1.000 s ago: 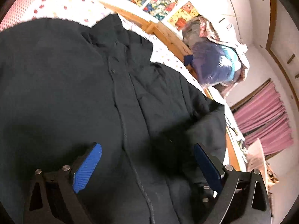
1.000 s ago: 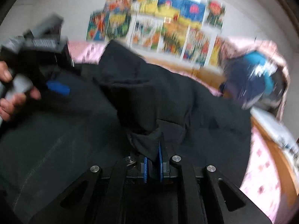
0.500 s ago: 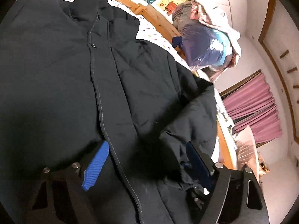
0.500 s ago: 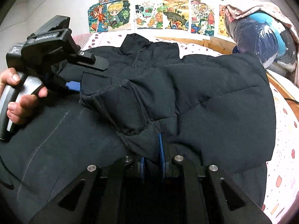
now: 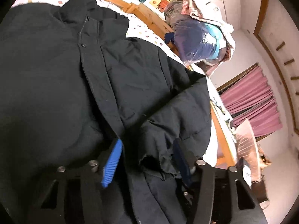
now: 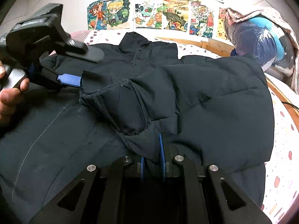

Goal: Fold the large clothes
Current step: 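Fold the held sleeve across the jacket body with the right gripper, then release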

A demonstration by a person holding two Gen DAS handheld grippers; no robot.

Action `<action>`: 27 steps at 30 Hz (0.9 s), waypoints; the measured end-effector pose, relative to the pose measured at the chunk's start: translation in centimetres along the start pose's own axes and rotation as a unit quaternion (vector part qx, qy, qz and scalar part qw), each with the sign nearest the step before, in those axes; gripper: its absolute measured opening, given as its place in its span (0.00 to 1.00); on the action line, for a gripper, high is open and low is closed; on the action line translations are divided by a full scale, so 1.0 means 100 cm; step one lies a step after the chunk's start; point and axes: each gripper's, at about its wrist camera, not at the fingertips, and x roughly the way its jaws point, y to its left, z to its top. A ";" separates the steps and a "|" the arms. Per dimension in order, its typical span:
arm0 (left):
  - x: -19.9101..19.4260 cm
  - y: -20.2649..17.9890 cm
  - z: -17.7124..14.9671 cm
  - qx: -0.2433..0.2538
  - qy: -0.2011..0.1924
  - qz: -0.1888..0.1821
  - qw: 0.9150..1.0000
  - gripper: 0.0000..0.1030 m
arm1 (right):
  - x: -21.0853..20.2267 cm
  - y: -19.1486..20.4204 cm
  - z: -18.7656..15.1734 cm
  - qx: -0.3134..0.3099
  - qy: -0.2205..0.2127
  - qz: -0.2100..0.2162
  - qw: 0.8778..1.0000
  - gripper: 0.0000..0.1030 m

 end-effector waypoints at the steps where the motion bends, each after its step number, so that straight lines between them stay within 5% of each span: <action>1: -0.004 -0.001 -0.001 0.005 -0.011 0.006 1.000 0.49 | 0.000 0.001 0.001 -0.001 0.000 -0.002 1.000 0.13; 6: -0.024 -0.007 -0.003 0.025 -0.051 0.021 0.998 0.51 | 0.001 0.002 0.003 -0.003 -0.001 -0.007 1.000 0.13; 13: 0.004 0.003 -0.001 -0.017 0.006 -0.020 1.000 0.49 | 0.001 0.001 0.004 0.007 -0.007 -0.007 1.000 0.13; 17: 0.011 -0.002 -0.003 -0.004 0.010 -0.011 1.000 0.09 | 0.002 0.002 0.004 0.006 -0.008 -0.010 1.000 0.13; 21: 0.000 -0.006 0.003 -0.008 -0.020 -0.005 1.000 0.05 | -0.001 0.004 0.003 -0.001 -0.012 -0.013 1.000 0.14; 24: -0.019 -0.012 0.009 0.008 -0.064 0.006 0.998 0.04 | -0.012 0.010 0.004 -0.016 -0.029 -0.005 0.999 0.31; 26: -0.036 -0.016 0.014 0.022 -0.089 0.013 0.996 0.04 | -0.026 0.013 0.004 -0.026 -0.052 0.009 0.998 0.77; 27: -0.044 -0.017 0.016 0.028 -0.099 0.018 0.995 0.04 | -0.033 0.016 0.004 -0.032 -0.063 0.010 0.997 0.78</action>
